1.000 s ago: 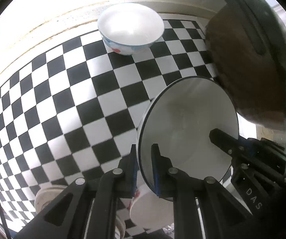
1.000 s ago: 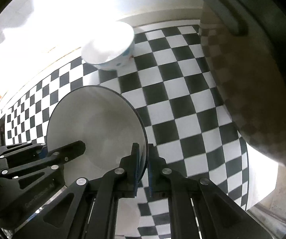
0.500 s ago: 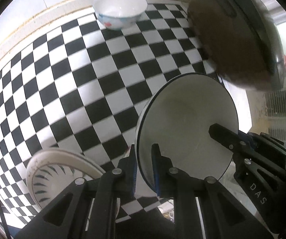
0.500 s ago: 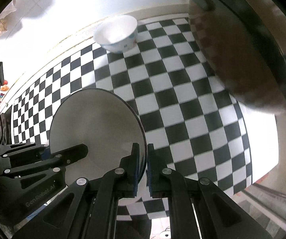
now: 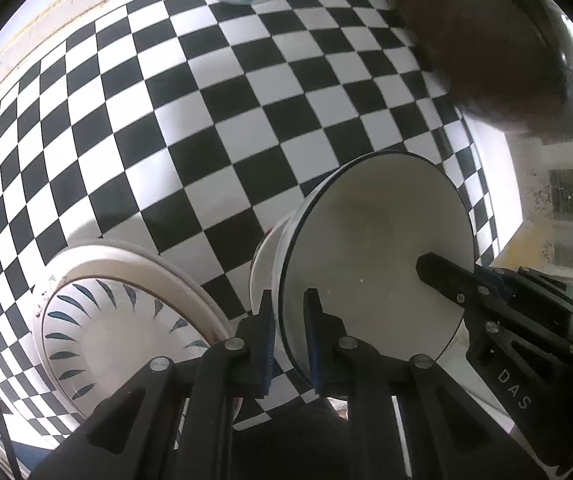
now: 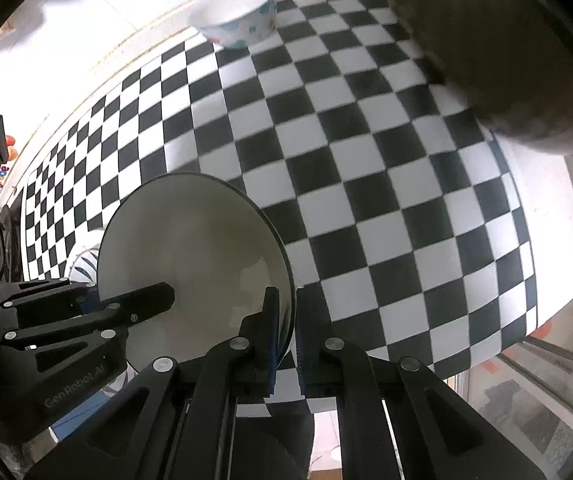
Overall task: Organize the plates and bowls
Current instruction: 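Carry the blue-rimmed white bowl with both grippers and lower it into the red-flower bowl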
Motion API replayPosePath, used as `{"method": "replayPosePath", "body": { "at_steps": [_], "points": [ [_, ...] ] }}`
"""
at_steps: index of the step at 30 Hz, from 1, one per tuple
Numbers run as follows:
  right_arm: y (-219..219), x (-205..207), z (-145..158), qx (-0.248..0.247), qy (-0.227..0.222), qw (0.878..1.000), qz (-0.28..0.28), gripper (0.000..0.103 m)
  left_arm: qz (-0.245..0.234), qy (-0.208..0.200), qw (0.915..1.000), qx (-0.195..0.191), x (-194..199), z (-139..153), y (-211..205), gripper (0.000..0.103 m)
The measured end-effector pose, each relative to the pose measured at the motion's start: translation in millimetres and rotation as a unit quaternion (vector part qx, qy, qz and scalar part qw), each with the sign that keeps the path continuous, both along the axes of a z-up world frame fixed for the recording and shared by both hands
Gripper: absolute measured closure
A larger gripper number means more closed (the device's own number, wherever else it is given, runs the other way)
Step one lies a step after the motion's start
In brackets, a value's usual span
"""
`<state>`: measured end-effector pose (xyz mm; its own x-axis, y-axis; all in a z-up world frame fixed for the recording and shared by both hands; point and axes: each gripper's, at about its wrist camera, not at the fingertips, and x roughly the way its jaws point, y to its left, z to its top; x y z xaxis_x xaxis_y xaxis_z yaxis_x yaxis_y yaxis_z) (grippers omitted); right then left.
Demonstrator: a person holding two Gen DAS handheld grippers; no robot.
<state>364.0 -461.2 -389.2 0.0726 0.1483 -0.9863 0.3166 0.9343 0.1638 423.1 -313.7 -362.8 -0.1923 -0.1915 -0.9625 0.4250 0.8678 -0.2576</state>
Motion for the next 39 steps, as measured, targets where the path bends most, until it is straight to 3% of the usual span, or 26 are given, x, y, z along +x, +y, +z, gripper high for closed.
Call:
{"method": "replayPosePath", "body": {
  "at_steps": [17,39],
  "points": [
    [2.8,-9.3,-34.3,0.01,0.027,1.0,0.009,0.095,-0.008,0.007,0.9997,0.022,-13.6,-29.6,-8.8,0.092],
    [-1.2,-11.9,-39.1,0.041,0.037,0.998,0.005,0.095,-0.022,0.012,0.9991,0.033,-17.1,-28.1,-12.4,0.09]
  ]
}}
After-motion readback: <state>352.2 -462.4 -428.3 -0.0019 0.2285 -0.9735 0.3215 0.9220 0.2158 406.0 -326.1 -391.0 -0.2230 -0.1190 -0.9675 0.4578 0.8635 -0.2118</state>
